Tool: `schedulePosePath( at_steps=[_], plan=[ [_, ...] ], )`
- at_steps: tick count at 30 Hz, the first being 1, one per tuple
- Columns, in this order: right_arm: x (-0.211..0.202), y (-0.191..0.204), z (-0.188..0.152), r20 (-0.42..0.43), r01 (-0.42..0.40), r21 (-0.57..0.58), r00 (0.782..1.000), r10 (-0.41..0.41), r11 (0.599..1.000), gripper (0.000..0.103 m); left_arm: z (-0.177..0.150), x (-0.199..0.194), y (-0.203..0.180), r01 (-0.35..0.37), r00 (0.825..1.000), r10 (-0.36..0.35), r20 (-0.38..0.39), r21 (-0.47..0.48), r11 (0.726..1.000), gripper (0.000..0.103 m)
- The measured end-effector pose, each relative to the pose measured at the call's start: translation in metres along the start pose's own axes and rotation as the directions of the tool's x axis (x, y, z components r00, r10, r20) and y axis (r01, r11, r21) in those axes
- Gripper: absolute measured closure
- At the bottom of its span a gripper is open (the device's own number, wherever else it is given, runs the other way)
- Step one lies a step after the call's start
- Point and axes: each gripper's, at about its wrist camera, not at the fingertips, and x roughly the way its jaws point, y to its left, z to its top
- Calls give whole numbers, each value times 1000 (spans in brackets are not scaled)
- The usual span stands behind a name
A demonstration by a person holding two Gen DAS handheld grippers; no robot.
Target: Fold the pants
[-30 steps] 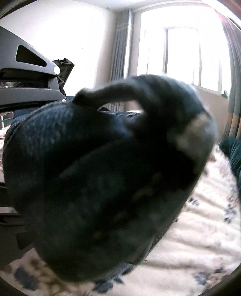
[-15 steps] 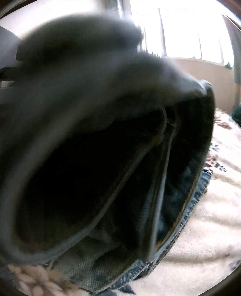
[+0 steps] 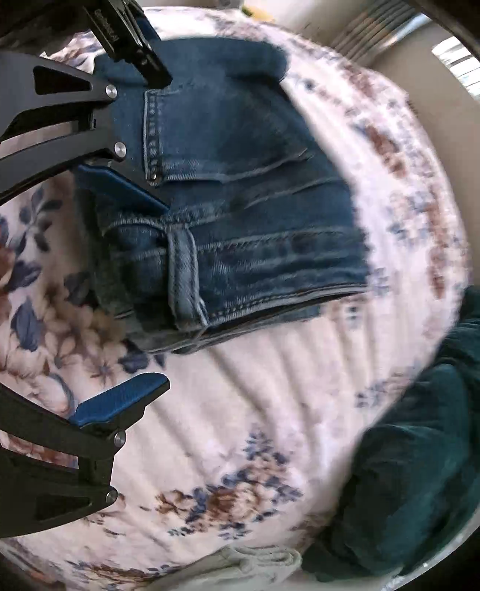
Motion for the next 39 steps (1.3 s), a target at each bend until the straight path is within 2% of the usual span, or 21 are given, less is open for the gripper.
schedulePosePath(
  at_steps=[1,2,3,4,5,8,11,19,27,31,36,39],
  plan=[
    [2,4,2,-16,2,-2,1000,-2,1000,14,-2,0,2,1,1000,-1,-5,-16,1000,3],
    [-24,8,-25,-24,7,-17,1000,-8,1000,14,-4,-2,2,2,1000,-2,-1,-24,1000,3],
    [-33,1,-59,-17,17,-35,1000,-17,999,14,-6,-9,2,-1,1000,2,14,-26,1000,3],
    [-39,6,-58,9,31,-62,999,-31,998,14,-9,-17,0,-9,999,10,32,-20,1000,3],
    [-54,-1,-84,33,37,-84,999,-34,996,12,-13,-29,-4,-10,998,10,61,-7,1000,3],
    [-90,13,-88,92,46,-140,995,-33,989,12,-23,-54,-11,-52,992,50,115,11,999,3],
    [-111,9,-102,119,49,-174,993,-28,984,12,-35,-83,-17,-111,980,107,166,13,994,3],
    [-193,-6,-121,187,44,-199,982,-6,979,9,-72,-163,-30,-131,959,132,250,-22,991,3],
    [-311,-34,-172,291,53,-214,957,12,975,9,-135,-269,-42,-118,933,134,334,-67,991,3],
    [-373,-46,-201,335,50,-215,942,26,975,9,-171,-329,-50,-126,914,138,381,-58,990,3],
    [-460,-60,-247,406,68,-210,914,23,975,9,-220,-401,-55,-124,892,130,434,-41,991,3],
    [-511,-67,-280,432,71,-197,902,22,978,9,-248,-438,-51,-104,889,110,444,-38,994,3]
  ],
)
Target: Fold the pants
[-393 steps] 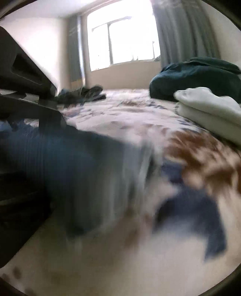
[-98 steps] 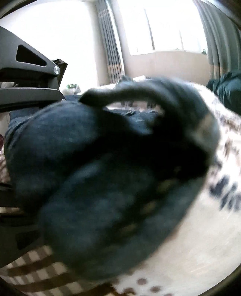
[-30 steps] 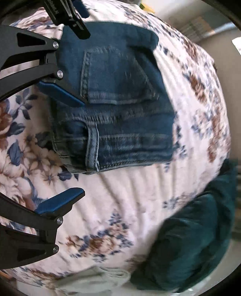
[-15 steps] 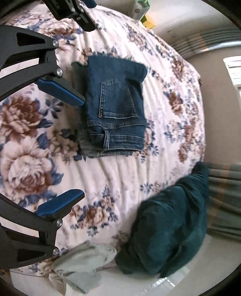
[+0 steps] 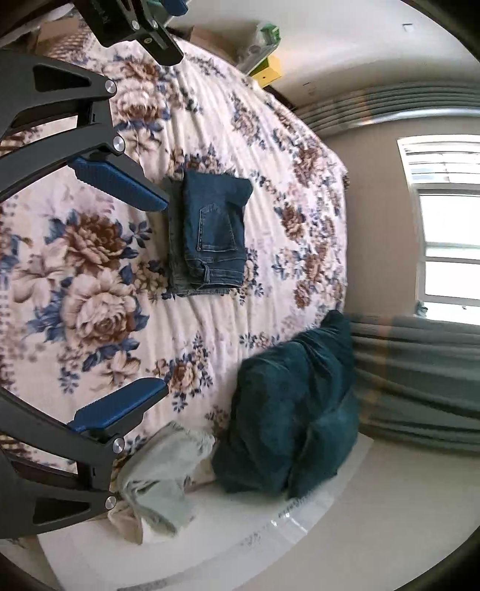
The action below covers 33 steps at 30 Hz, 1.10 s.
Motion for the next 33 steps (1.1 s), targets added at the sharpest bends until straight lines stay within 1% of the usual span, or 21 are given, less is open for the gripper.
schedulePosePath(
  at_steps=[1,4,5,6,7,11,14,17,21,23,25,29,33],
  plan=[
    [-25,-1,-5,7,-1,5,1000,1,1000,9,-3,-15,2,-1,1000,1,5,7,1000,3],
    [-81,-3,-17,37,5,20,999,-6,1000,9,-15,-66,12,7,1000,-7,27,29,1000,3],
    [-107,-2,-24,45,6,16,999,-7,1000,9,-17,-75,14,3,1000,-4,27,36,999,3],
    [-129,-2,-29,55,14,17,998,-15,1000,9,-22,-92,18,17,999,-19,32,44,999,3],
    [-143,-2,-33,62,21,20,998,-22,1000,9,-26,-106,22,17,999,-19,36,52,999,3],
    [-225,-2,-57,100,35,28,994,-38,999,9,-43,-157,35,21,998,-25,63,70,997,3],
    [-271,-4,-70,109,18,39,994,-22,999,9,-55,-190,39,23,997,-29,72,75,997,3],
    [-312,-6,-80,122,5,38,993,-10,999,9,-64,-214,40,22,997,-28,77,78,997,3],
    [-356,-14,-88,147,-9,28,989,4,1000,9,-72,-244,40,12,996,-18,88,68,998,3],
    [-374,-19,-91,150,-22,29,988,18,999,9,-74,-256,40,0,995,-6,97,63,998,3],
    [-392,-23,-94,150,-35,21,988,32,999,9,-78,-272,40,2,993,-8,117,49,999,3],
    [-419,-28,-98,167,-59,17,984,56,998,9,-83,-295,36,-5,989,-2,145,46,999,3],
    [-442,-27,-102,189,-79,-1,979,77,997,9,-88,-306,34,-7,986,-1,164,45,999,3]
  ],
)
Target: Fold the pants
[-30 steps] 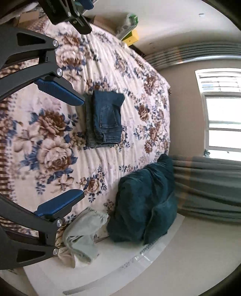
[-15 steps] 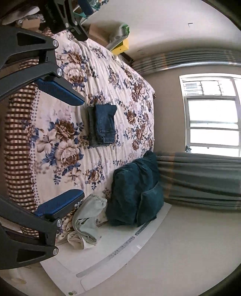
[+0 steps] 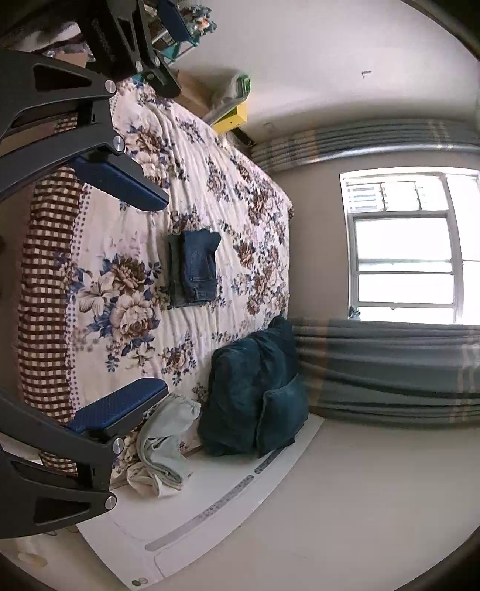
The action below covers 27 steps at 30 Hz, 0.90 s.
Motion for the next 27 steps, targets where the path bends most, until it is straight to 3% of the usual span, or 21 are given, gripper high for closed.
schedulePosePath(
  at_steps=[10,20,27],
  plan=[
    [6,-14,11,13,-21,11,1000,21,1000,6,3,2,-4,4,1000,-4,17,-13,1000,0],
    [82,-26,44,40,36,29,999,-38,999,6,32,52,-11,-65,997,66,39,-13,998,0],
    [144,-29,61,12,58,28,998,-59,998,5,43,101,-22,-85,996,85,-12,1,996,0]
  ],
)
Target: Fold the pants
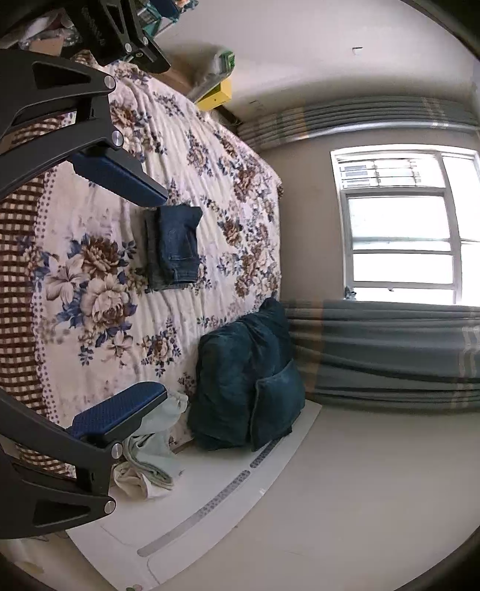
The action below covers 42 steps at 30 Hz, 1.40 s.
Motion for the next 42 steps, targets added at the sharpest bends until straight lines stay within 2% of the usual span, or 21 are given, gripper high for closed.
schedulePosePath(
  at_steps=[10,18,42],
  plan=[
    [70,9,5,-78,-1,-3,997,1,1000,5,3,48,-14,-12,998,12,-56,10,1000,0],
    [89,18,2,-95,-11,-12,995,9,1000,5,7,63,-11,-10,997,9,-74,-3,1000,0],
    [99,27,-4,-104,-28,-7,994,27,1000,5,14,66,-5,-4,998,4,-59,-3,1000,0]
  ],
)
